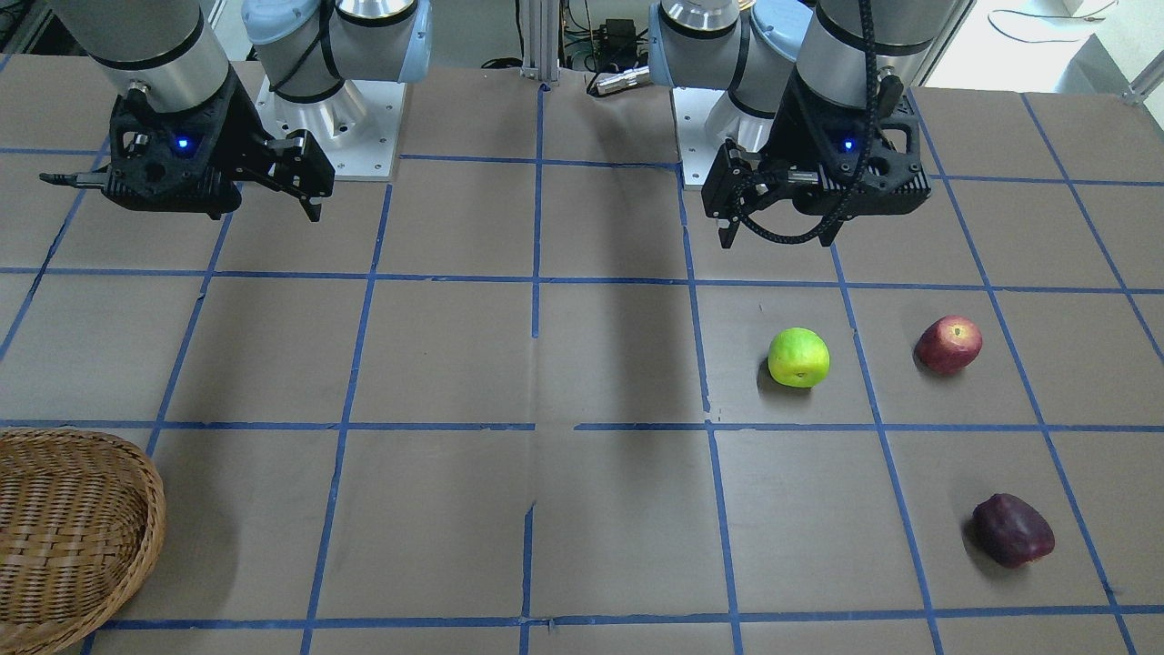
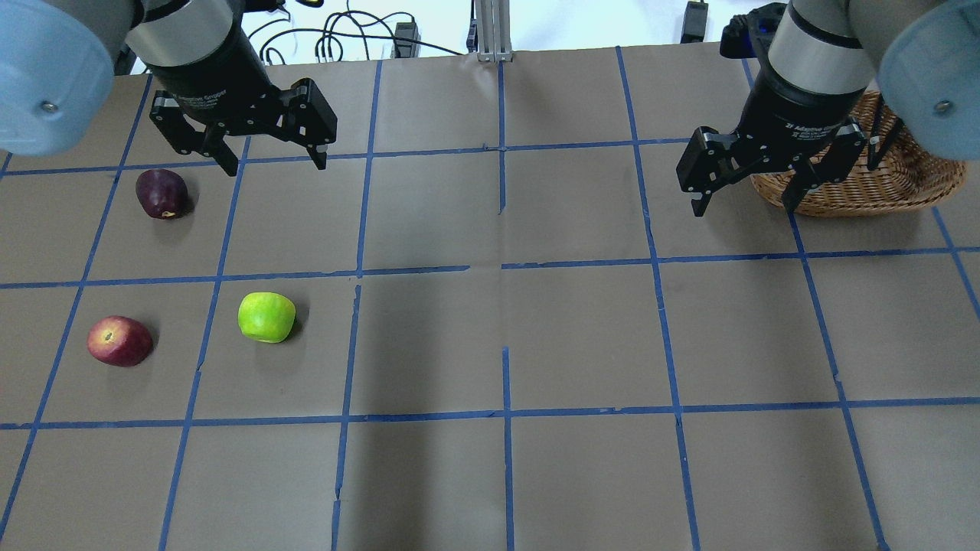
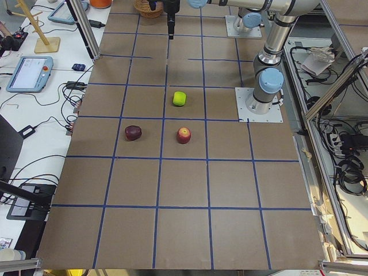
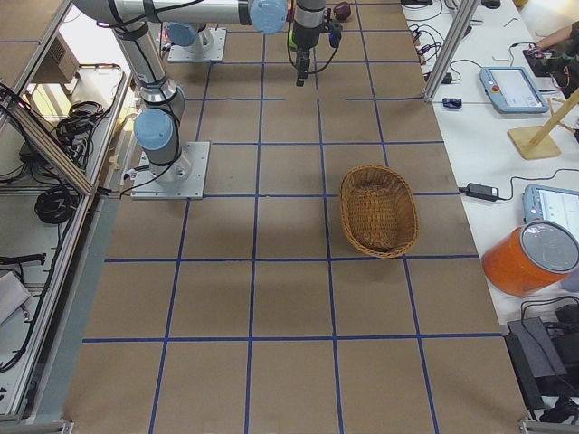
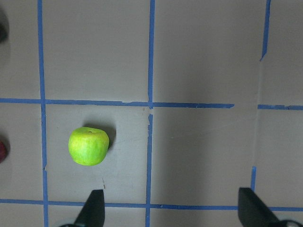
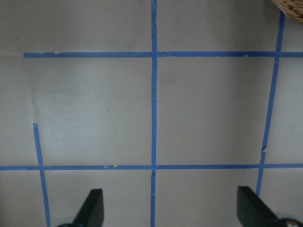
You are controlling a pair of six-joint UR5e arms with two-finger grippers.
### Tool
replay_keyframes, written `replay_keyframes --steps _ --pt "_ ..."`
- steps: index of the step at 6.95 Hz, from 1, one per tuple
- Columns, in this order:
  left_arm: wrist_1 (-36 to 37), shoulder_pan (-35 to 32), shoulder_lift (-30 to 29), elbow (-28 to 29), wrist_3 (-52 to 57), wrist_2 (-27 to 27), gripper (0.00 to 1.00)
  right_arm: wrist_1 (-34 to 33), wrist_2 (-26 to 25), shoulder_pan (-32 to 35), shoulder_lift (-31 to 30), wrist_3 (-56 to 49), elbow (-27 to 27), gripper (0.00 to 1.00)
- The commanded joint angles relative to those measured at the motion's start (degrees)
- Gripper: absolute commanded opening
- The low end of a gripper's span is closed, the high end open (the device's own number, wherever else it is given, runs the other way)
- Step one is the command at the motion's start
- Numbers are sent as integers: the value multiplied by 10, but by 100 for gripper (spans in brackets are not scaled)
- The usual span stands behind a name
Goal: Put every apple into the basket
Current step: 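Lower the left gripper onto the green apple and close it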
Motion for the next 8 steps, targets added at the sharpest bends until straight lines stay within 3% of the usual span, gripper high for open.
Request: replay_keyframes --steps 1,3,4,5,7,8 --pt "-2 2 1 0 1 1 100 -2 -1 0 0 0 1 100" --pt "-6 10 -10 -8 16 2 100 -3 -5 0 0 0 1 100" --pt "20 21 -14 -61 71 12 100 -3 -6 0 0 -2 1 100" --pt "164 51 -20 -140 97 34 100 -3 -6 0 0 -5 1 100" --pt "322 119 -30 -288 161 32 100 -4 -7 -1 1 -8 2 100" --pt "330 136 -49 -312 159 27 100 -4 -7 -2 1 -7 2 100"
